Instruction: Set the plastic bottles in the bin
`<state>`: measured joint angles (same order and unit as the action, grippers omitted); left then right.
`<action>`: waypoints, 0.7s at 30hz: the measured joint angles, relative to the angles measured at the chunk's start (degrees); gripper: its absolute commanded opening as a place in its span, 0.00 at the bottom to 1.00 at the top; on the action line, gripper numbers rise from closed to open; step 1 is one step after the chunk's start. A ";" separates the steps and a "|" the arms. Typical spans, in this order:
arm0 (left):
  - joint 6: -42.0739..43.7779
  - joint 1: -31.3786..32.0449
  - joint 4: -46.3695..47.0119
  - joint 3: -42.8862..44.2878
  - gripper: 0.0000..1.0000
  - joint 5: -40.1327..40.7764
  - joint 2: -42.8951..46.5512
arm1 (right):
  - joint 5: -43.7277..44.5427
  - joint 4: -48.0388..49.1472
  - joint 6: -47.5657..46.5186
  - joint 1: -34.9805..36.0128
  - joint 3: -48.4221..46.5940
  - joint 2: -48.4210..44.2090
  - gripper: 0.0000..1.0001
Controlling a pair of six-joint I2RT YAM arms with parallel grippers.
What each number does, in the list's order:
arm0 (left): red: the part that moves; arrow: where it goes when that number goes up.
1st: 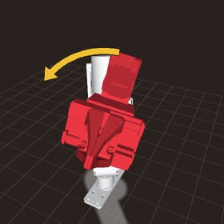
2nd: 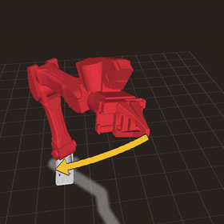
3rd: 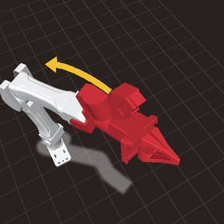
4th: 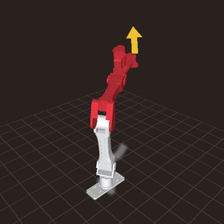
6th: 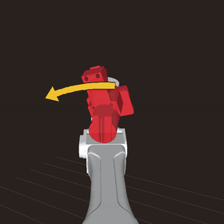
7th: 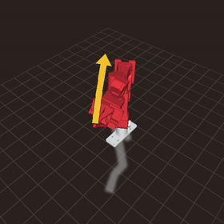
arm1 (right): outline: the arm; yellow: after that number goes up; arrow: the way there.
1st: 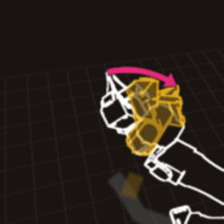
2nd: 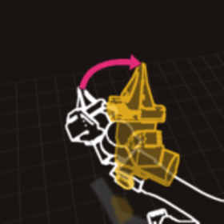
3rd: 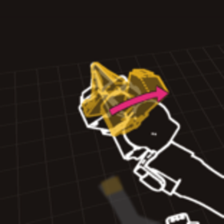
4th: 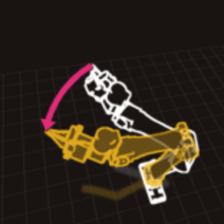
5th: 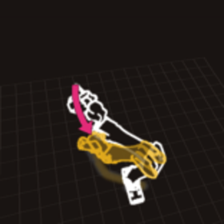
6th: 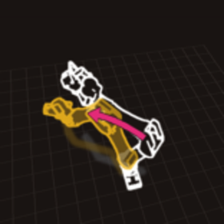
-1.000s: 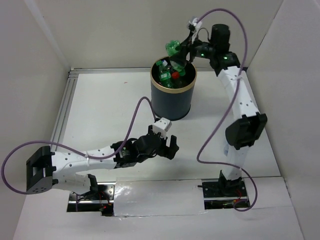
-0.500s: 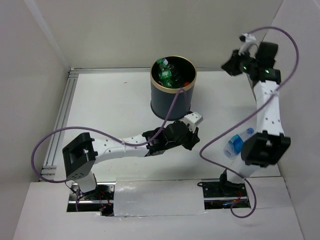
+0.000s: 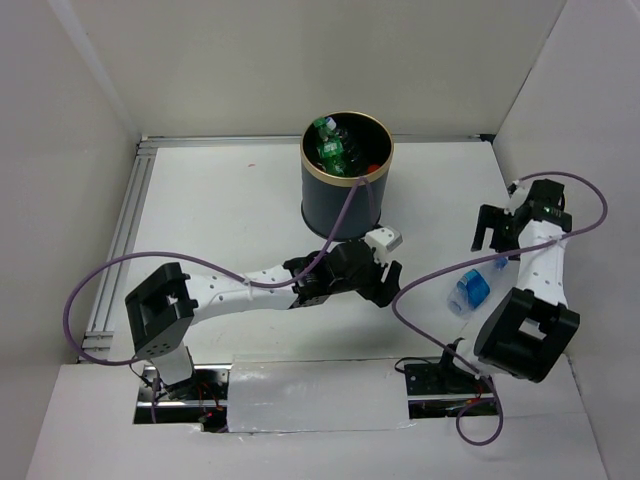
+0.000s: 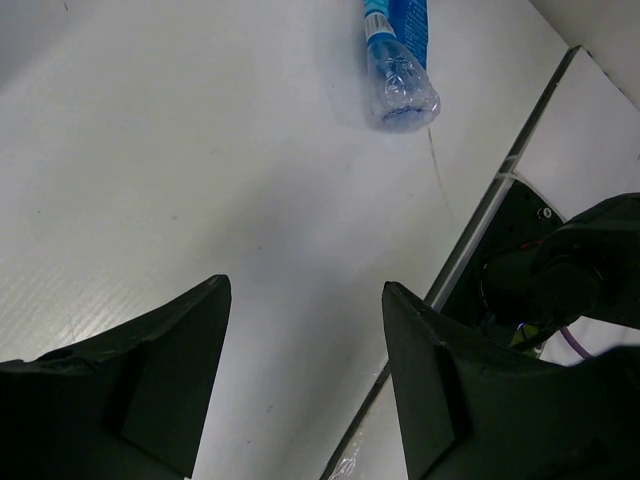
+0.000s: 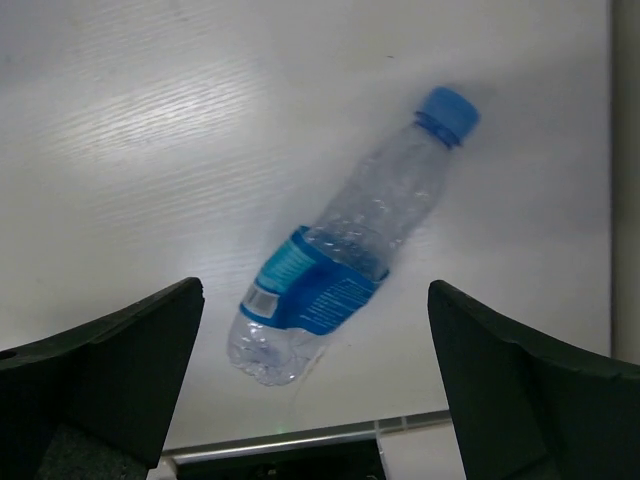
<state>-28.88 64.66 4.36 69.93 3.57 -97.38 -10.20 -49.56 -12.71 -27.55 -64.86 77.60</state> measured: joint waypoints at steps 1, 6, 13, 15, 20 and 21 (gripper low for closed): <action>-0.04 0.00 -0.26 -0.02 0.74 -0.13 0.00 | 1.31 0.07 0.35 -0.79 0.28 -0.42 1.00; -0.04 -0.04 -1.36 -0.59 0.75 -0.66 0.00 | 3.34 1.01 0.96 -6.19 1.20 2.12 1.00; -1.25 -0.07 -1.46 -2.80 0.75 -0.46 0.61 | 3.37 3.87 2.89 -7.96 4.55 14.56 1.00; -1.77 -0.07 -1.38 -4.92 0.75 -0.20 1.31 | 3.37 4.28 3.52 -7.82 5.09 16.48 0.95; -3.10 -0.09 -1.64 -8.52 0.75 0.59 2.64 | 1.16 5.86 3.89 -7.45 5.18 20.06 0.31; -3.15 -0.09 -1.84 -8.98 0.75 0.83 3.19 | -0.13 5.79 3.78 -7.32 5.18 20.04 0.23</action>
<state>-32.03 64.58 2.52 60.95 4.40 -94.19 -10.33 -43.77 -8.93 -34.87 -59.68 97.65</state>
